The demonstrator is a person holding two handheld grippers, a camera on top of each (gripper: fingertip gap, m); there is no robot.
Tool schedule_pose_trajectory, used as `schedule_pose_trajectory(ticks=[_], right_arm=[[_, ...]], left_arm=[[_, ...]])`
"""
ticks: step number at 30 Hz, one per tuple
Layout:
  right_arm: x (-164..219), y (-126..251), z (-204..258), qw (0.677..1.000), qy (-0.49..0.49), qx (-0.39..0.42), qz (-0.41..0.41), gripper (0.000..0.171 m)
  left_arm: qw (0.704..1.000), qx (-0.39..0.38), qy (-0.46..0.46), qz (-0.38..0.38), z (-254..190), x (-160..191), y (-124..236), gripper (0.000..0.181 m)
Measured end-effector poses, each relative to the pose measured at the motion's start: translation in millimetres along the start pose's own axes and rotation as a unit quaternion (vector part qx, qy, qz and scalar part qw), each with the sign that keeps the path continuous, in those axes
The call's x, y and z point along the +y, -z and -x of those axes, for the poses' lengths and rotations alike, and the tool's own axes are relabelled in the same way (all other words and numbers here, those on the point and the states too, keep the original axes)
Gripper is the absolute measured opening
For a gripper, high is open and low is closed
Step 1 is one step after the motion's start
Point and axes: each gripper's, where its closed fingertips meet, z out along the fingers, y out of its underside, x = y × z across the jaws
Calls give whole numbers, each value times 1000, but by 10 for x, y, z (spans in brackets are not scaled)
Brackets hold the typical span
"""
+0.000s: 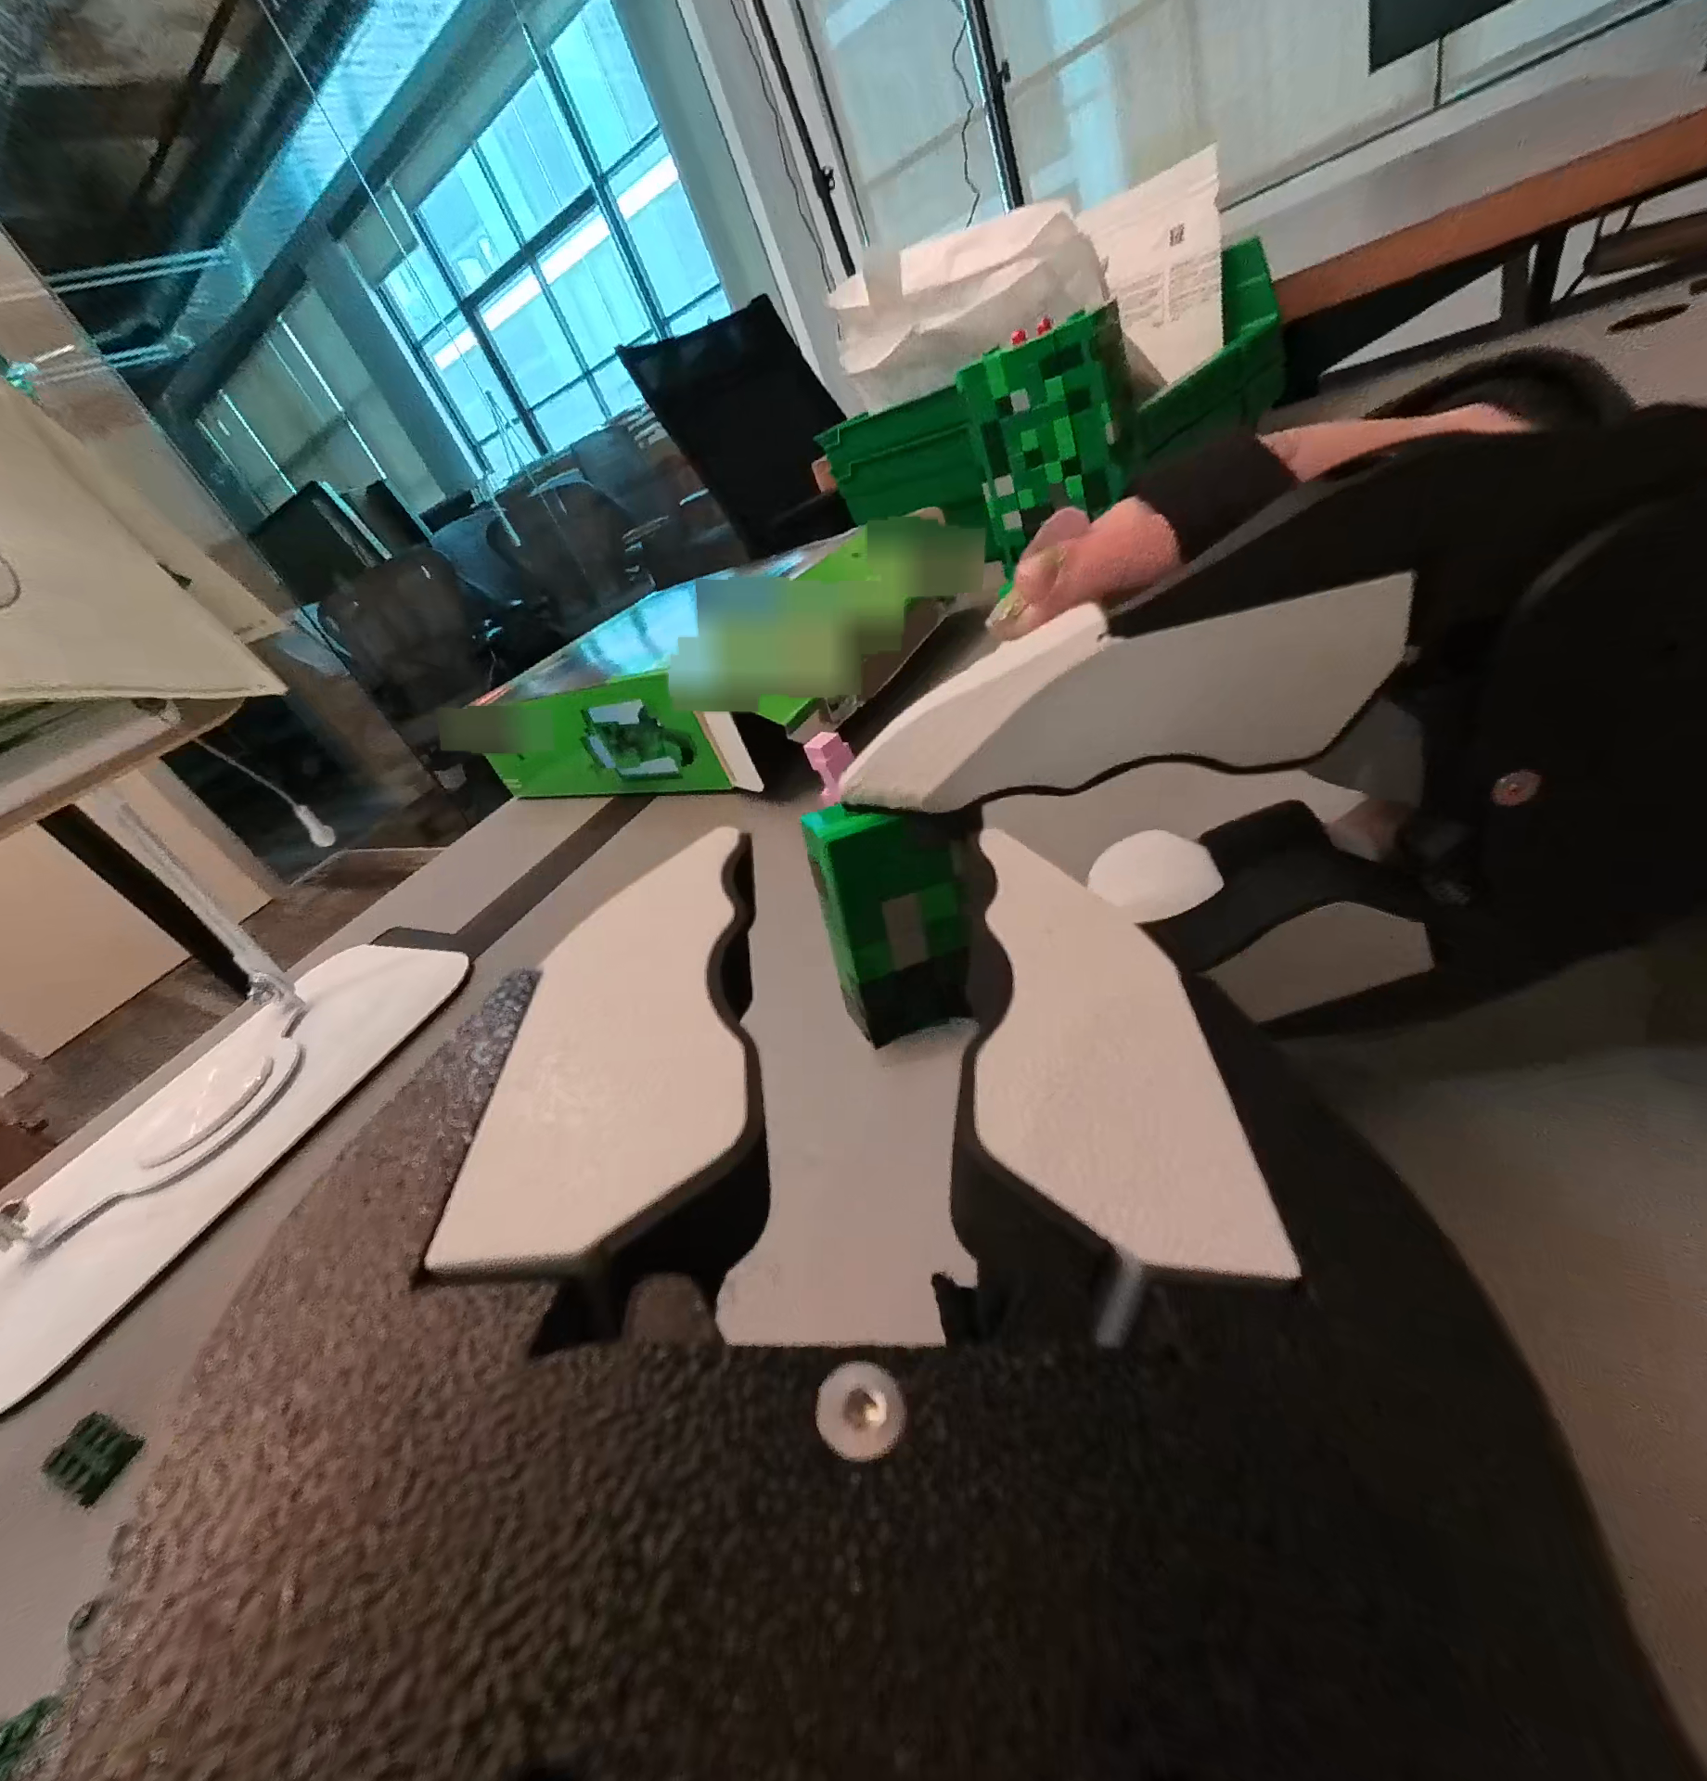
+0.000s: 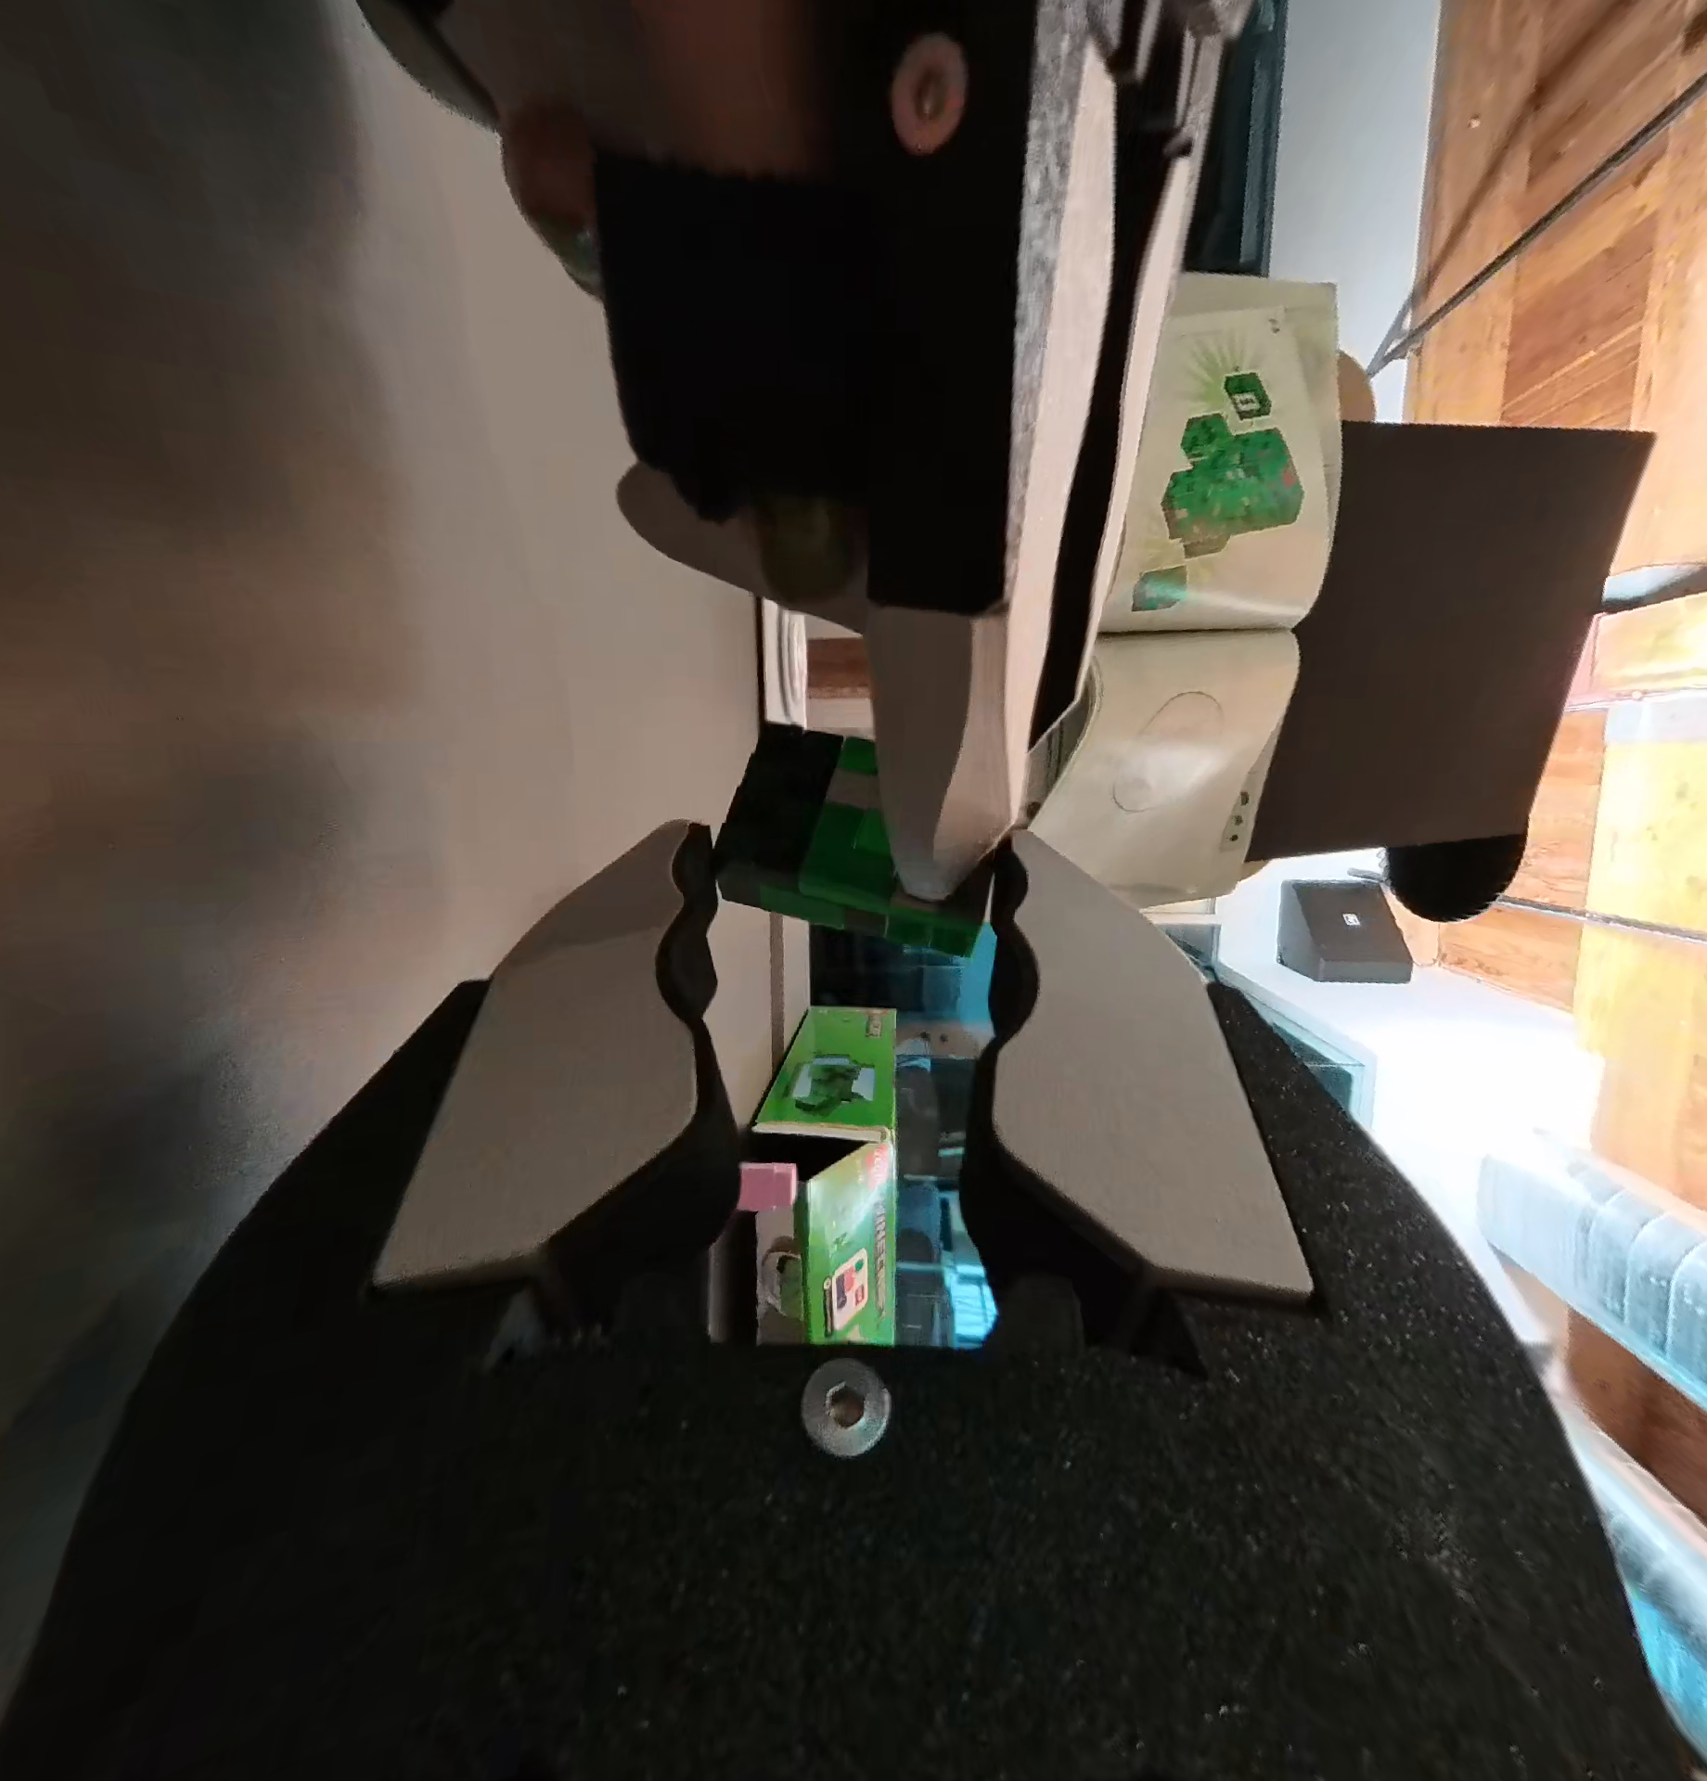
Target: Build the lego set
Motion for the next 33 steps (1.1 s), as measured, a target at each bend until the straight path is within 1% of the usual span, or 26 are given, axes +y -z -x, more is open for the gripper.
schedule_pose_trajectory(ticks=[4, 6, 13, 17, 22, 27, 29, 31, 33], right_arm=[[-4, -13, 28, 1000, 17, -3, 7, 54], [-3, -18, 35, 1000, 17, -5, 12, 54], [5, -24, 28, 1000, 4, -4, 12, 54], [-27, 5, 10, 998, -60, -19, -7, 51], [27, 24, -16, 992, -118, -30, -11, 54], [94, 15, 28, 987, -154, -51, -5, 56], [103, 17, 57, 983, -174, -65, -9, 55], [76, 41, 90, 967, -235, -94, -37, 56], [45, 91, 68, 939, -313, -124, -76, 59]], left_arm=[[1000, -6, -26, 13, -20, 36, -12, 34], [999, -14, -38, 17, -16, 48, -15, 33], [1000, -16, -20, 18, 28, 49, -2, 28], [999, -31, -8, 10, 110, 36, 21, 24], [999, -51, 10, 11, 237, 91, 43, 20], [997, -54, 50, 3, 308, 108, 57, 20], [997, -40, 62, -19, 297, 64, 70, 20], [996, -9, 75, -50, 243, -10, 88, 20], [993, 22, 87, -73, 190, -66, 106, 20]])
